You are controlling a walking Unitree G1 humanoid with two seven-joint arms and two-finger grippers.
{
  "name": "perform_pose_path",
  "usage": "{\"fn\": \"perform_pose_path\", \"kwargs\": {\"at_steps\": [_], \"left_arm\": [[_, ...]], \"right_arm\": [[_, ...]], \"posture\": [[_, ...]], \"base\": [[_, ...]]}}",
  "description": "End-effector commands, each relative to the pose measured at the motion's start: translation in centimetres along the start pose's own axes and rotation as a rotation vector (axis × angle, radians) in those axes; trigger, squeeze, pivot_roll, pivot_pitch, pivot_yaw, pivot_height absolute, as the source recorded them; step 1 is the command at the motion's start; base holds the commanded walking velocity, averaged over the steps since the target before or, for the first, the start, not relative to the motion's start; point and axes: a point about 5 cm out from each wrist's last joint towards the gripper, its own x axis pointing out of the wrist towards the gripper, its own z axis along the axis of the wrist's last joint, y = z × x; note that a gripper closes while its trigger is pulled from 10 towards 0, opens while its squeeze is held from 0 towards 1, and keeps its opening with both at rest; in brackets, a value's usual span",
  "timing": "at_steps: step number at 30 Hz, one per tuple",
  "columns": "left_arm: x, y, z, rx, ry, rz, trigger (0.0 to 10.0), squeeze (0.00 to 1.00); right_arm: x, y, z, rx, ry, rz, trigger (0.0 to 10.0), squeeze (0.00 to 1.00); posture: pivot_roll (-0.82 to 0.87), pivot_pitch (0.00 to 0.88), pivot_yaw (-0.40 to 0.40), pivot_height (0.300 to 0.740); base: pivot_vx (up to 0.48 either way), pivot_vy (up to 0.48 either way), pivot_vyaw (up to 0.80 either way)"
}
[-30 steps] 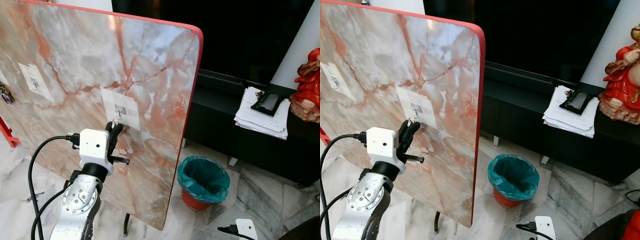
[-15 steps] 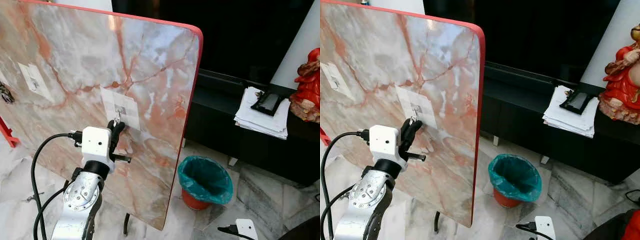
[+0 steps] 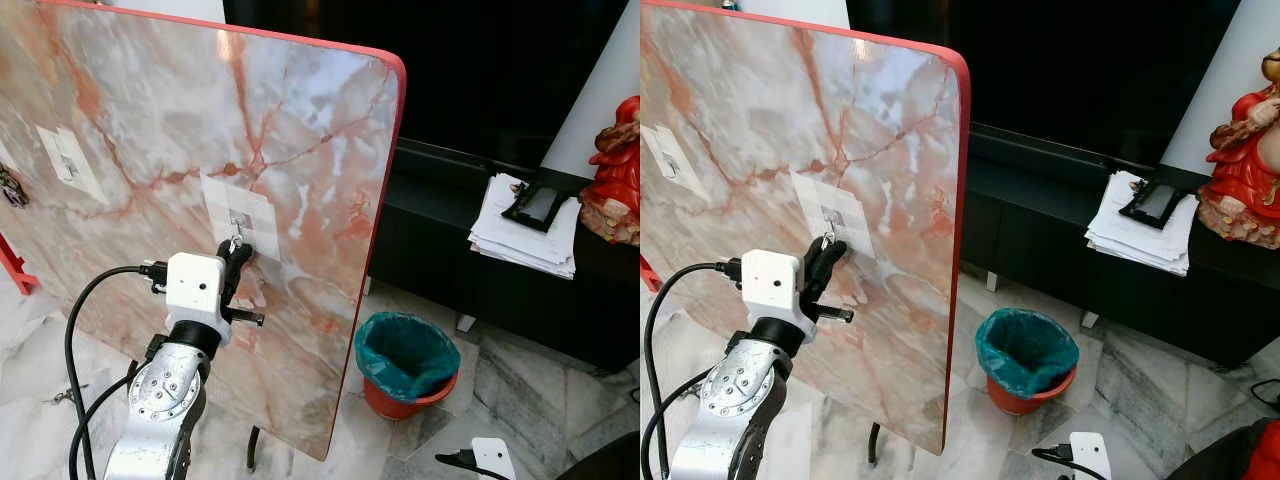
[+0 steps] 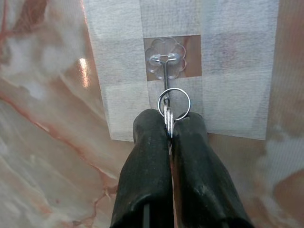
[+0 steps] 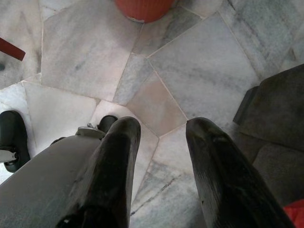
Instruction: Hang keys on a hook
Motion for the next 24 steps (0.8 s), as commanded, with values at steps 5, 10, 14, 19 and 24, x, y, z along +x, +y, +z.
{"fn": "perform_pose_path", "kwargs": {"at_steps": [5,10,14,19,24], "left_arm": [[0.20,-0.14,-0.34,0.010,0.023,0.006,10.0,0.00],[0.20,-0.02,-0.33,0.014,0.023,0.019,10.0,0.00],[0.19,0.07,-0.41,0.018,0.029,0.027,10.0,0.00],[0.21,0.03,-0.67,0.029,0.047,0.024,10.0,0.00],[0.31,-0.02,-0.67,0.030,0.048,0.025,10.0,0.00]], "right_arm": [[0.01,-0.09,0.28,-0.004,-0.002,-0.002,10.0,0.00],[0.01,-0.11,0.25,-0.003,0.000,-0.002,10.0,0.00],[0.01,-0.12,0.23,-0.003,0.000,-0.002,10.0,0.00],[0.01,-0.10,0.25,-0.004,0.001,0.000,10.0,0.00],[0.01,-0.09,0.25,-0.003,0.001,0.000,10.0,0.00]], "posture": [[0.02,0.000,-0.053,0.740],[0.01,0.000,-0.053,0.740],[0.01,0.000,-0.053,0.740],[0.01,0.000,-0.054,0.740],[0.01,0.000,-0.054,0.740]], "base": [[0.000,0.000,0.00],[0.000,0.000,0.00],[0.000,0.000,0.00],[0.000,0.000,0.00],[0.000,0.000,0.00]]}}
